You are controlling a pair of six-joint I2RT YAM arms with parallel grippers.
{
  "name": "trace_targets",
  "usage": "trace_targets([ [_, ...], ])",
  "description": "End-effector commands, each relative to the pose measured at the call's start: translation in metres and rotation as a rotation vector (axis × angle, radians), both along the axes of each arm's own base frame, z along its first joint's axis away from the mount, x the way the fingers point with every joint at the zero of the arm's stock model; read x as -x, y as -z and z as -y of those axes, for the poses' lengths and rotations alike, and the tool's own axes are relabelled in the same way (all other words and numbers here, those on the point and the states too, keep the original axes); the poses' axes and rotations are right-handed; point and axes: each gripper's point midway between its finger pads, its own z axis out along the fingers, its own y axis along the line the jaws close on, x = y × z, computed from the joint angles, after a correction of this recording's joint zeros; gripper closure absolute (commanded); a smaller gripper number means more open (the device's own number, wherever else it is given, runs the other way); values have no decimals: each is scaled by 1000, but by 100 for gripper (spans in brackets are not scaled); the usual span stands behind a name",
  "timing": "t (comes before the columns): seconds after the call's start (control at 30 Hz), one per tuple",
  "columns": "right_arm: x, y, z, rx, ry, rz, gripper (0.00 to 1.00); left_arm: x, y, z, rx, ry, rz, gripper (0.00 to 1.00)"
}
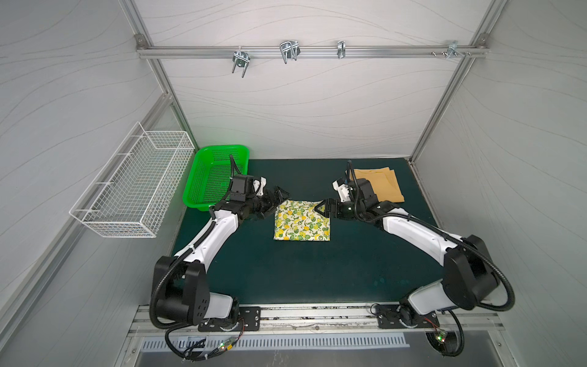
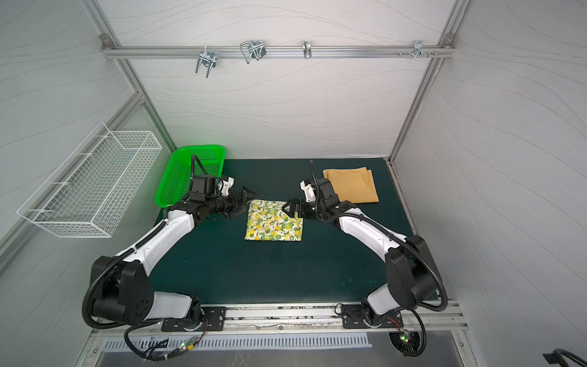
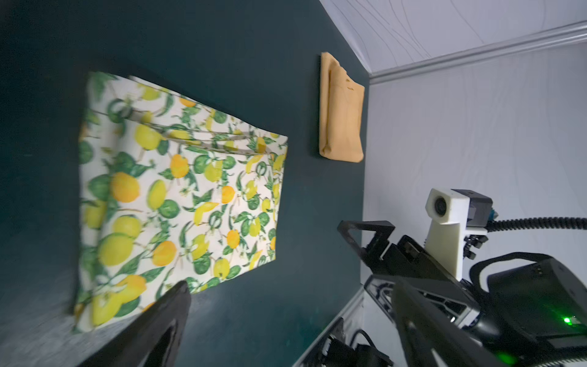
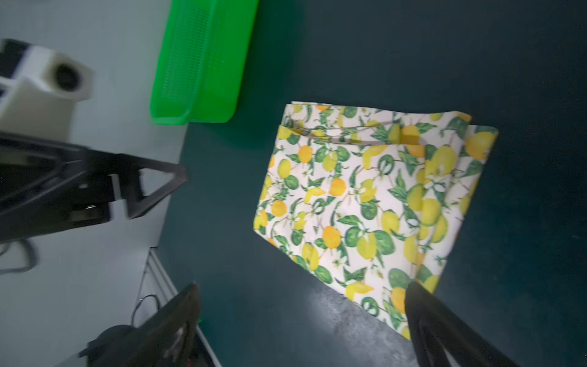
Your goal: Fold and stack the skirts
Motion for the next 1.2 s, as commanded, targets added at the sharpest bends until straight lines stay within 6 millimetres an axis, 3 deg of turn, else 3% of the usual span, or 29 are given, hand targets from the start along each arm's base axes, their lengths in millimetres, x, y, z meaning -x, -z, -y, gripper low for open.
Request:
trace_targets([
  [0.0, 0, 54, 36, 298, 0, -44, 1, 30, 36, -36, -202, -84, -93, 1],
  [0.3, -20, 93, 23, 335, -35, -56, 1, 65, 62, -55, -241, -171, -116, 1],
  [0.73, -30, 128, -2, 297, -54, -147, 5, 71, 70, -50, -214, -153, -130, 1],
  [1.03, -20, 144, -12, 301, -33, -203, 26, 70, 72, -47, -195, -141, -134, 1],
  [1.17, -13, 153, -14, 315, -35, -223, 43, 70, 75, -44, -182, -136, -136, 1],
])
